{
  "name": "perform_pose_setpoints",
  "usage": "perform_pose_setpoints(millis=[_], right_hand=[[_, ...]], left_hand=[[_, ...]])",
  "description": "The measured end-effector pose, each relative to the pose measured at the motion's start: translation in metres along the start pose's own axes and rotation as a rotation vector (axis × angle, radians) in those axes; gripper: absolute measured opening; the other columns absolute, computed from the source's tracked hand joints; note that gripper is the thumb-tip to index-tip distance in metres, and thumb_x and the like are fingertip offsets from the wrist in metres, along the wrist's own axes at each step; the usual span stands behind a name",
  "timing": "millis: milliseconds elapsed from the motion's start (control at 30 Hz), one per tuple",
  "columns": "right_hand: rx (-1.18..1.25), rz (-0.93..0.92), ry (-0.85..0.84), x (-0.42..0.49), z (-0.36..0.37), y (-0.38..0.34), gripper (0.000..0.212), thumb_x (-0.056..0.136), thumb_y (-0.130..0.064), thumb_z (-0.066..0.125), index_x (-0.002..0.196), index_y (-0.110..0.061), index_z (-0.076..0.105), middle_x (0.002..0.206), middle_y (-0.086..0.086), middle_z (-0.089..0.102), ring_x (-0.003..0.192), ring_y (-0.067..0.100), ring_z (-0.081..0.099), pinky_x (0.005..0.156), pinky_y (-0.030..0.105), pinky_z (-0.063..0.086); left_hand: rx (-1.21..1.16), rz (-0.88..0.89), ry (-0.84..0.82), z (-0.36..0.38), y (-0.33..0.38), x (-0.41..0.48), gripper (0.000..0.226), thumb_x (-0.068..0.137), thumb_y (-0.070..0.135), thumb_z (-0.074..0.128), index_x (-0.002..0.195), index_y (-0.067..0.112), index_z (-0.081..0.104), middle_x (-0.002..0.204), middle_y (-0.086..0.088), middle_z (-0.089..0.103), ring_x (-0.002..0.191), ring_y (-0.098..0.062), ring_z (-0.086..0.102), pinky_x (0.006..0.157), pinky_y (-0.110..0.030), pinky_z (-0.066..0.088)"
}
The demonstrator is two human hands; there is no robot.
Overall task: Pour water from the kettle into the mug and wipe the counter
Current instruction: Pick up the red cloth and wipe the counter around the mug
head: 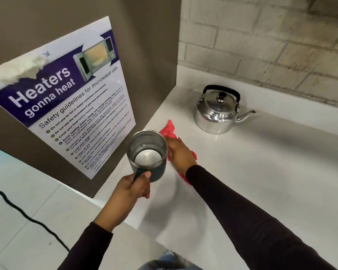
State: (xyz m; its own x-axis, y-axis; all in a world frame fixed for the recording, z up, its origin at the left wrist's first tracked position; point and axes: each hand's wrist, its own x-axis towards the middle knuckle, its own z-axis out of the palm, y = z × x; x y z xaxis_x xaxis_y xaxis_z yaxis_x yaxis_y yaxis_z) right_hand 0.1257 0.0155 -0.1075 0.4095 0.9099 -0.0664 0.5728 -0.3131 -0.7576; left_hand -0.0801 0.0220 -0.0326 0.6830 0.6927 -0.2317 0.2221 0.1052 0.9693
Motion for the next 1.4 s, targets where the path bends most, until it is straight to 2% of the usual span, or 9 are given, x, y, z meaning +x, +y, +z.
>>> perform_pose_setpoints(millis=[100,200,367,533,767,933,1067,1233,1400], right_hand=[[-0.207,-0.291,-0.101,-0.016,0.008,-0.005,0.047,0.095,-0.017,0.036,0.14,-0.031,0.037,0.142,0.002,0.048,0.117,0.023,0.05,0.107,0.036,0.037],[-0.359,-0.546,-0.178,-0.038,0.007,0.005,0.033,0.094,-0.013,0.046,0.125,-0.013,0.058,0.135,0.01,0.056,0.124,0.028,0.048,0.108,0.04,0.036],[-0.384,-0.613,-0.201,-0.089,-0.004,0.037,0.023,0.093,-0.018,0.054,0.112,-0.015,0.067,0.133,0.005,0.059,0.134,0.02,0.044,0.114,0.042,0.03],[-0.339,-0.41,-0.137,-0.14,-0.036,0.067,0.026,0.092,-0.023,0.054,0.115,-0.018,0.066,0.139,-0.001,0.055,0.137,0.014,0.04,0.118,0.038,0.024],[-0.327,-0.096,0.191,-0.175,-0.078,0.093,0.033,0.086,-0.007,0.06,0.116,-0.019,0.066,0.139,-0.008,0.052,0.129,0.01,0.047,0.117,0.036,0.025],[-0.357,0.14,0.398,-0.173,-0.078,0.095,0.025,0.086,-0.005,0.059,0.109,-0.011,0.069,0.128,0.01,0.061,0.114,0.031,0.056,0.101,0.041,0.044],[-0.32,0.258,0.493,-0.174,-0.078,0.09,0.024,0.094,-0.009,0.05,0.112,-0.012,0.066,0.118,0.008,0.064,0.108,0.028,0.053,0.096,0.031,0.041],[-0.15,0.319,0.56,-0.179,-0.09,0.076,0.026,0.098,-0.013,0.039,0.11,-0.012,0.062,0.106,0.005,0.064,0.101,0.021,0.054,0.086,0.019,0.035],[-0.069,0.28,0.581,-0.176,-0.089,0.063,0.025,0.098,-0.019,0.039,0.108,-0.018,0.061,0.107,-0.001,0.064,0.099,0.015,0.055,0.088,0.024,0.041]], left_hand=[[-0.01,0.025,0.004,-0.006,0.001,-0.002,0.04,0.076,0.051,0.052,0.043,0.03,0.041,0.046,0.011,0.036,0.048,-0.007,0.04,0.065,-0.033,0.039],[-0.018,0.041,0.009,-0.009,0.004,-0.001,0.042,0.077,0.05,0.052,0.043,0.029,0.041,0.045,0.01,0.036,0.047,-0.007,0.04,0.064,-0.032,0.038],[-0.012,0.055,0.002,-0.006,0.004,0.005,0.042,0.076,0.051,0.051,0.044,0.027,0.039,0.045,0.009,0.038,0.048,-0.009,0.042,0.067,-0.037,0.038],[0.025,0.042,-0.062,0.006,-0.003,0.016,0.041,0.075,0.054,0.049,0.045,0.027,0.042,0.046,0.007,0.041,0.05,-0.009,0.044,0.072,-0.039,0.039],[0.005,0.011,-0.165,0.042,-0.011,0.039,0.039,0.073,0.051,0.053,0.043,0.028,0.041,0.045,0.009,0.039,0.047,-0.006,0.041,0.07,-0.035,0.04],[-0.022,0.014,-0.197,0.066,-0.023,0.057,0.043,0.083,0.037,0.049,0.042,0.028,0.038,0.045,0.01,0.034,0.046,-0.006,0.038,0.063,-0.029,0.04],[0.015,0.013,-0.224,0.077,-0.034,0.07,0.045,0.084,0.037,0.048,0.042,0.028,0.037,0.043,0.01,0.036,0.046,-0.005,0.038,0.063,-0.029,0.041],[0.036,0.001,-0.238,0.086,-0.041,0.082,0.054,0.094,0.03,0.046,0.04,0.029,0.039,0.042,0.011,0.038,0.045,-0.004,0.04,0.066,-0.031,0.042],[-0.005,-0.041,-0.259,0.088,-0.037,0.088,0.054,0.095,0.029,0.046,0.043,0.027,0.035,0.045,0.011,0.035,0.046,-0.007,0.04,0.062,-0.027,0.047]])
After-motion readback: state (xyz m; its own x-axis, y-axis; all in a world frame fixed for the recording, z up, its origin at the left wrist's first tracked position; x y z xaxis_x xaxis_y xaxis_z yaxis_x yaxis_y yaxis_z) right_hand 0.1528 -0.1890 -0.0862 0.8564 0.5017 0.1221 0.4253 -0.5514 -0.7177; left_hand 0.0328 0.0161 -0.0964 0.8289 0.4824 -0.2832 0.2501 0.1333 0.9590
